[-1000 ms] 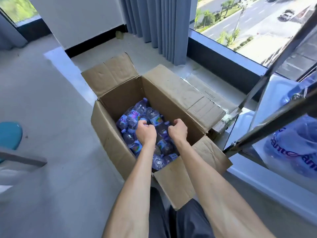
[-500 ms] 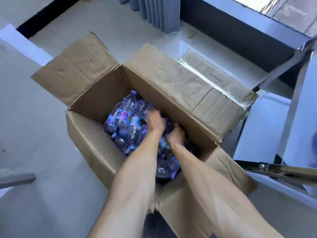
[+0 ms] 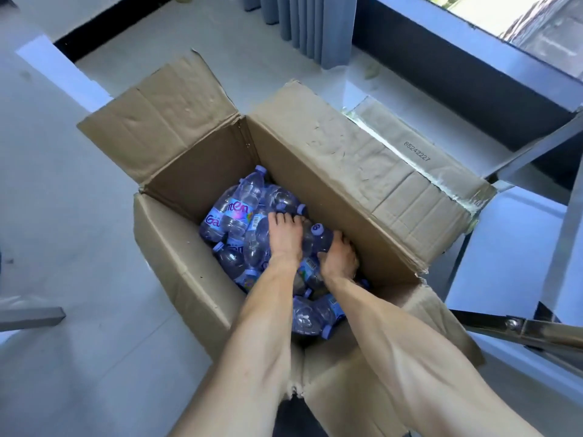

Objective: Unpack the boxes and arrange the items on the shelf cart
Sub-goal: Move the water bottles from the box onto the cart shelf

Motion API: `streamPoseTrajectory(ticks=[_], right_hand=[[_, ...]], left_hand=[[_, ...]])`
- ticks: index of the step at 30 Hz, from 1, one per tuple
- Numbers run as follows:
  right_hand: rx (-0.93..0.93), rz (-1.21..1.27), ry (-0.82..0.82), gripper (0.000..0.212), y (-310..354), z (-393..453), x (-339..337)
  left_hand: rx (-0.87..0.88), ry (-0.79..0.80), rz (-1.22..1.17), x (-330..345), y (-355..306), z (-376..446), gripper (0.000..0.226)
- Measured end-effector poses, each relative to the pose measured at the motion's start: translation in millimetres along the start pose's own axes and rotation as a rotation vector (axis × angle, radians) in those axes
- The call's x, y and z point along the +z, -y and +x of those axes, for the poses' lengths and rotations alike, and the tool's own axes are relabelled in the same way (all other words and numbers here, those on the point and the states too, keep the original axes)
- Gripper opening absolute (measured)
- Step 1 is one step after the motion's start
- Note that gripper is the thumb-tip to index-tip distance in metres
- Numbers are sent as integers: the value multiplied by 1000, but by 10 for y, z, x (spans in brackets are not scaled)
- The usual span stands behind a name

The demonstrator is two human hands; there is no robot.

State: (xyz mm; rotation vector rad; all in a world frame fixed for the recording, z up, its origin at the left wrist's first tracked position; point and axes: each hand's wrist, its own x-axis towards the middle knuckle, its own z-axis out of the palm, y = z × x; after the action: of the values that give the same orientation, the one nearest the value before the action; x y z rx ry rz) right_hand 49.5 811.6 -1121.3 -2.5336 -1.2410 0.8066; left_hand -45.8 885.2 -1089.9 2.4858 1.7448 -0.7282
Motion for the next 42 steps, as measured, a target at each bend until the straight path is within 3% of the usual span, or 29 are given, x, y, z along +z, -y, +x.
streamPoseTrajectory(ticks=[4, 6, 9, 12, 15, 17, 21, 24, 28, 33, 37, 42], right_hand=[[-16, 79, -38, 49, 142, -140, -190], [-37, 221, -49, 46, 240, -228, -371], [-136, 514, -106, 47, 349, -496, -682], [-255, 650, -206, 63, 373, -868, -1035], [-344, 762, -291, 64, 235, -1280, -1457], [-389, 811, -328, 62, 65, -1625, -1768], [-453, 878, -408, 53, -429, -2411, -2287], [-467, 1008, -490, 50, -854, -3037, -2507], [-416, 1212, -556, 39, -1418, -3637, -2653], [-353, 1322, -543, 28, -2073, -4010, -2836], [-232, 1549, -351, 32, -2569, -4128, -2977], [-229, 1828, 42, 38, -3041, -4233, -3133]], left_hand=[[-548, 122, -757, 34, 121, -480, 61], [-734, 113, -1089, 44, 130, -706, 69], [-819, 74, -1353, -20, 124, -1012, 77], [-816, -115, -1483, -234, 66, -1350, 60], [-688, -399, -1536, -627, -66, -1802, 37], [-556, -531, -1619, -880, -167, -2111, 38], [-327, -619, -1822, -1263, -428, -2778, 54], [-83, -638, -1839, -1394, -699, -3387, 59], [162, -574, -1880, -1382, -1093, -4129, 56], [305, -379, -2010, -1282, -1583, -4620, 28], [338, -167, -2080, -1297, -1895, -4787, 45], [453, 343, -2222, -1272, -2316, -4949, 78]])
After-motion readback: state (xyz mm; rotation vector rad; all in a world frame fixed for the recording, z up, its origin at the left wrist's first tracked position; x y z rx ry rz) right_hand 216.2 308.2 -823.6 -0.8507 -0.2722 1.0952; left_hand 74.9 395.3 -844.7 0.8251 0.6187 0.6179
